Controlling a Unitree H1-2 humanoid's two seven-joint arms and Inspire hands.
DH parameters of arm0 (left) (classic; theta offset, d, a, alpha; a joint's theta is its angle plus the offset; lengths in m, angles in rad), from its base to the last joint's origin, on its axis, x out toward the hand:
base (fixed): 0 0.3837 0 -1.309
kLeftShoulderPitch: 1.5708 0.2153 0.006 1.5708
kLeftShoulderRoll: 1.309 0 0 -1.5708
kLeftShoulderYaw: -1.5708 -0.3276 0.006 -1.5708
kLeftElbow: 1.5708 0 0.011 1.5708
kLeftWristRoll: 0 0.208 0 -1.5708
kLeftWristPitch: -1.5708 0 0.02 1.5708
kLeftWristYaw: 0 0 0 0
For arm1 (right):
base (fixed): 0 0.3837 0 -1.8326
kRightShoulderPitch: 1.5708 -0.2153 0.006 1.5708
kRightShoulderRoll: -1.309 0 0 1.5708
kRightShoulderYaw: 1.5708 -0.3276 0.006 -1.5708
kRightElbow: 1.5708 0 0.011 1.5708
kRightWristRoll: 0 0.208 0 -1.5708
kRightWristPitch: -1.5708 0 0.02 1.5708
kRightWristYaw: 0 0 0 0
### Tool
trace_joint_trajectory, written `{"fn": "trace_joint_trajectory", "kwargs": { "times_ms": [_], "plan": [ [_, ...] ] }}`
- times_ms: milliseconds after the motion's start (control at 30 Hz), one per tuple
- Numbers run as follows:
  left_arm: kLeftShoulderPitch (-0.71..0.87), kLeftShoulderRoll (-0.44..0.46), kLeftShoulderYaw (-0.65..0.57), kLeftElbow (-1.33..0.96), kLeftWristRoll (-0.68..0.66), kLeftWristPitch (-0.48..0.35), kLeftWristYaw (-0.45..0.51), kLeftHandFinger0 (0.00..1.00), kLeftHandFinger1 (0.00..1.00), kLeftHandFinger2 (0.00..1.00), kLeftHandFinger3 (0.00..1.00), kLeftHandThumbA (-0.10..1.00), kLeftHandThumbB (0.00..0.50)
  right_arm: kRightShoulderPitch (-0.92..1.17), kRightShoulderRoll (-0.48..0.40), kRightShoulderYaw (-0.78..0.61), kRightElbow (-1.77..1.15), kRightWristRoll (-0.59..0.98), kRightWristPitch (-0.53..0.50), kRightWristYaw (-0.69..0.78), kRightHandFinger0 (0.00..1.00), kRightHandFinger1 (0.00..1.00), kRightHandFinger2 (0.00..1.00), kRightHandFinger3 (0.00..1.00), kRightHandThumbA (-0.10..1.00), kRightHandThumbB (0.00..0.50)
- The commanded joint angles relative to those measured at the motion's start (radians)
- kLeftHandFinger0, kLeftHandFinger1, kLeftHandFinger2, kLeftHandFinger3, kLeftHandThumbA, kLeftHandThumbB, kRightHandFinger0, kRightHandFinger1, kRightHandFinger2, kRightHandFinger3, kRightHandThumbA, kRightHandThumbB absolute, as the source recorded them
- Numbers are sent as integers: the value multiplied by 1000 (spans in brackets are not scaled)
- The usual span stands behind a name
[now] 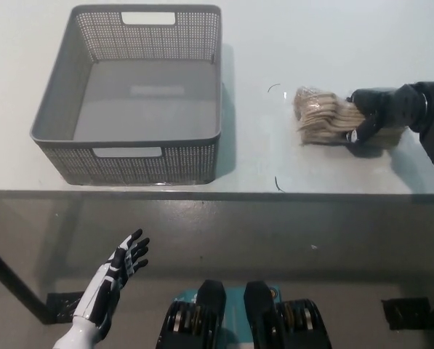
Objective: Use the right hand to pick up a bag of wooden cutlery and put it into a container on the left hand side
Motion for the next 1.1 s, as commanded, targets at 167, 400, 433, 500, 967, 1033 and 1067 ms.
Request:
{"fn": "trace_joint_trajectory", "kwargs": {
  "times_ms": [167,400,433,500,967,1033,1067],
  "plan": [
    [-26,19,5,-36,-7,-13,-11,1000,1000,1000,1000,1000,82,-17,0,-90,-32,26,-159,-394,153,627,937,1000,-100,112],
    [-24,17,6,-20,-9,-29,-11,1000,1000,1000,1000,1000,57,-59,-9,-202,-56,98,-225,-403,162,631,914,980,-100,119],
    [-19,16,6,-21,-6,-31,-9,1000,1000,1000,1000,1000,54,-65,-7,-223,-63,110,-232,-403,129,598,906,984,-100,119],
    [-7,17,4,-26,-1,-30,-8,1000,1000,1000,1000,1000,40,-71,-3,-251,-74,120,-242,-396,89,555,887,968,-100,118],
    [52,11,-9,-24,25,-52,3,1000,1000,1000,1000,1000,37,-124,71,-361,-269,154,-176,-325,9,480,842,892,-100,123],
    [53,10,-9,-22,19,-52,-1,1000,1000,1000,1000,1000,37,-139,87,-368,-265,168,-187,-316,6,474,832,882,-100,132],
    [54,10,-9,-23,19,-51,0,1000,1000,1000,1000,1000,34,-148,98,-367,-264,169,-188,-314,40,510,865,917,-100,135]
  ]
}}
